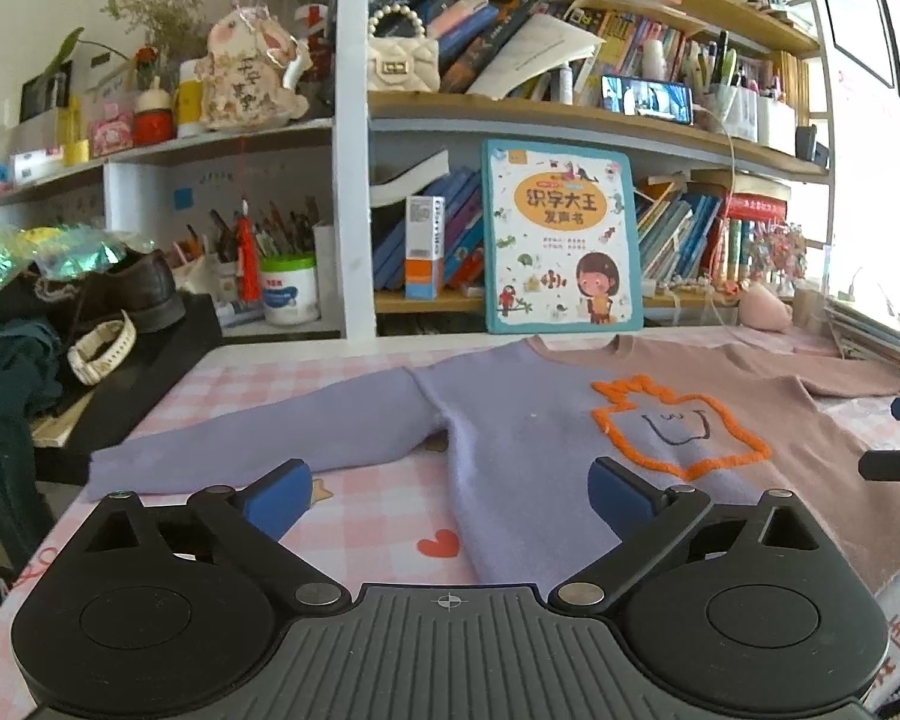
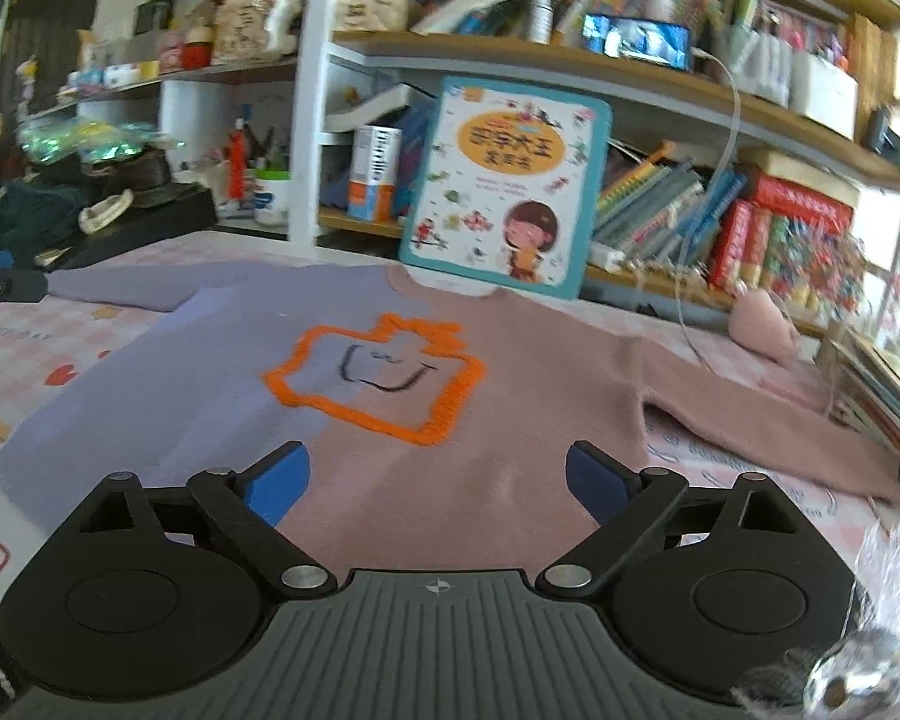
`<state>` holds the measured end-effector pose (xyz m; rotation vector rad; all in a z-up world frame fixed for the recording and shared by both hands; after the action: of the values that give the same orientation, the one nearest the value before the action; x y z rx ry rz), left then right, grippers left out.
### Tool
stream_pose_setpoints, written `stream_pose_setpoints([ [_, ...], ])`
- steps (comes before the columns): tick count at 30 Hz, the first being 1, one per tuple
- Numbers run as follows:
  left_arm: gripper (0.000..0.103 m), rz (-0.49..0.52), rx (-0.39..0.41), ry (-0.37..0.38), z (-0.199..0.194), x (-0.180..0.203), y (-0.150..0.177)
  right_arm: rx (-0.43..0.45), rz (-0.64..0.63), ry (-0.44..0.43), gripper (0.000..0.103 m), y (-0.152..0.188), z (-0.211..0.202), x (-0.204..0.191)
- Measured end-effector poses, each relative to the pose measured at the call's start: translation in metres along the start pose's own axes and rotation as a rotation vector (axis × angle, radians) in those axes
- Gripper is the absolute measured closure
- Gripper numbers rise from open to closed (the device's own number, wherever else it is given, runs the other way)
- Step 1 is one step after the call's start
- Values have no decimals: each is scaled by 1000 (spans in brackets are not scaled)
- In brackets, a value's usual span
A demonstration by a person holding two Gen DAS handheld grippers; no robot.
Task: Fold clothes
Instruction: 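Move the left gripper along the lavender sleeve to its cuff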
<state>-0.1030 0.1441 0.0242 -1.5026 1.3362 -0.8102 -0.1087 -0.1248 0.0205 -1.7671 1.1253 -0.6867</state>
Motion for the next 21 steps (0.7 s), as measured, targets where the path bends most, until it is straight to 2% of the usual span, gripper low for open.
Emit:
stream_pose_setpoints([
  [6, 2, -66, -20, -60, 8, -23, 6, 5, 0, -46, 6, -6, 15, -12],
  [16, 2, -104, -3, -194, 11, -70, 14, -8, 27, -58, 6, -21, 47, -15],
  [21, 2, -146, -16, -238, 18, -93, 18, -20, 10, -51, 6, -29, 65, -19],
])
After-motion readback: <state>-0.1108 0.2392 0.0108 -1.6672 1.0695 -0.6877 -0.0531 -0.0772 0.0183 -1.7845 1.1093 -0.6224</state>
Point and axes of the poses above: each gripper's, at about its wrist camera, not at the fingertips, and z roughly the way its jaws point, x to its right, y to its underside, the point moved 2 cm from there along z, roughly the way its jaws point, and after that the axes turned 15 degrees about -y, right-handed, at the moved point
